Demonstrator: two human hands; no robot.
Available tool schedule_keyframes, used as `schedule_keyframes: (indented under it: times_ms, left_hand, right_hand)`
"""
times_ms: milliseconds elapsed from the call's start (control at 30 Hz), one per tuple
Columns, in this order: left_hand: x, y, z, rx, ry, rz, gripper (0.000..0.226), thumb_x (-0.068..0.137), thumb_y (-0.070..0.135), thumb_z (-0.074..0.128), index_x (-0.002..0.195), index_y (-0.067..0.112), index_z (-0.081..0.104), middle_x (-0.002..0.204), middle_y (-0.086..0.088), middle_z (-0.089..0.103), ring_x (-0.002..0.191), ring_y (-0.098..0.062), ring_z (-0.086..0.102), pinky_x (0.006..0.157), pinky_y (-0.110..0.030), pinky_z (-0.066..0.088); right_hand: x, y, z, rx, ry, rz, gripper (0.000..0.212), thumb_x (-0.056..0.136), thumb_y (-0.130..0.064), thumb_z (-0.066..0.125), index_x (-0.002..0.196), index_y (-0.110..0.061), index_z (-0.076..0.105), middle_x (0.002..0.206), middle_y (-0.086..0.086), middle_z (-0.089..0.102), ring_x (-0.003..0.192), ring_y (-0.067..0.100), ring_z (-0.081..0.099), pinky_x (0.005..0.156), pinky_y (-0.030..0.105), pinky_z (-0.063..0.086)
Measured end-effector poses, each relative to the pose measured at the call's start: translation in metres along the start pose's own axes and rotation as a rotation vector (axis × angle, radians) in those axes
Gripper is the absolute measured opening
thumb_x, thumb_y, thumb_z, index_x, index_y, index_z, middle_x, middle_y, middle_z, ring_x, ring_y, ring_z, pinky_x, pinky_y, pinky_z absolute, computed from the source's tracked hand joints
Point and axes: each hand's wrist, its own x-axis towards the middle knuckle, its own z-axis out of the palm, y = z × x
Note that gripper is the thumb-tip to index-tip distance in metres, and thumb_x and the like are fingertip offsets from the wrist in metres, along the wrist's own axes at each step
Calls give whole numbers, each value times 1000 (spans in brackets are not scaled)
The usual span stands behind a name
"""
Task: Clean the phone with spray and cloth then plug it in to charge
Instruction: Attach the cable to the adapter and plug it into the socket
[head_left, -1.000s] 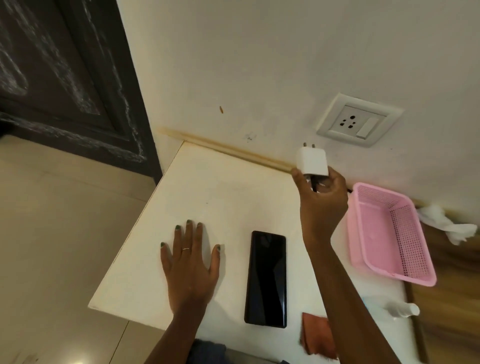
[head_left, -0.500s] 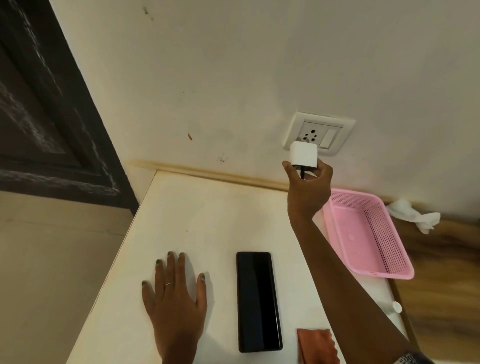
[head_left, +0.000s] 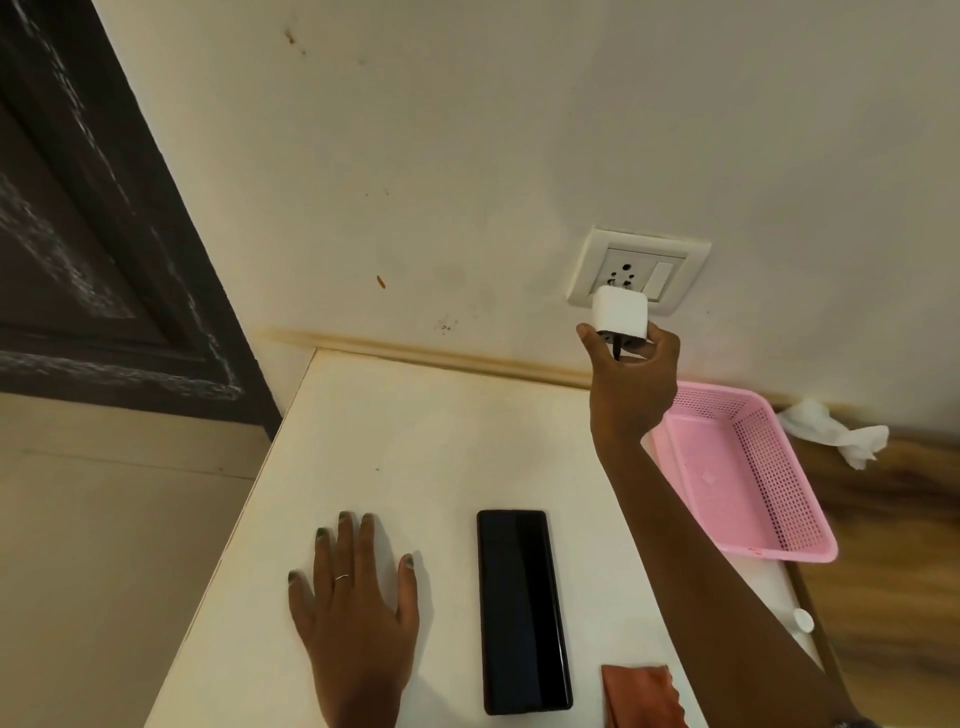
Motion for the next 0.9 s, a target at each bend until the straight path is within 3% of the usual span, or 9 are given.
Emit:
schedule_keyframes:
  times_ms: [133,233,500,800,900]
  left_hand:
    - [0,1,0,-5,7,-4,66,88,52,29,137,13,50,144,-11,47,134,-34,41,105,-58,28]
    - [-1,1,0,-8,6,-2,66,88,52,28,137,13,50,144,-11,47,134,-34,41,105,-58,28]
    - [-1,0,0,-8,9,-4,67,89,53,26,137,13,50,144,-11,47,134,-34,41,106,-58,27]
    - [0,0,1,-2,17,-4,71,91,57,18,137,13,50,144,-11,47,134,-35,41,105,-59,28]
    - [0,-1,2,7,21,1,68,88,54,25,137,13,50,144,-11,47,134,-35,41,105,-59,28]
  right_hand:
    - [5,-1,-2,-84,6,-25,67,56,-49,81,109,-17,55,95,-1,67,84,18,62,69,31,49]
    - [8,-3,-5,-175,1,-67,68,55,-54,79,107,-16,56,92,1,68,92,25,60,80,45,49]
    - [21,-23,-20,-454,-54,-143,74,58,-67,71,109,-15,58,101,8,63,105,25,50,88,40,33]
    - [31,-28,-19,-575,-101,-175,78,60,-71,66,113,-13,57,104,11,61,105,26,50,89,40,32]
    - [30,-28,-16,-586,-88,-179,77,62,-71,65,112,-13,57,105,10,61,104,25,51,89,40,31]
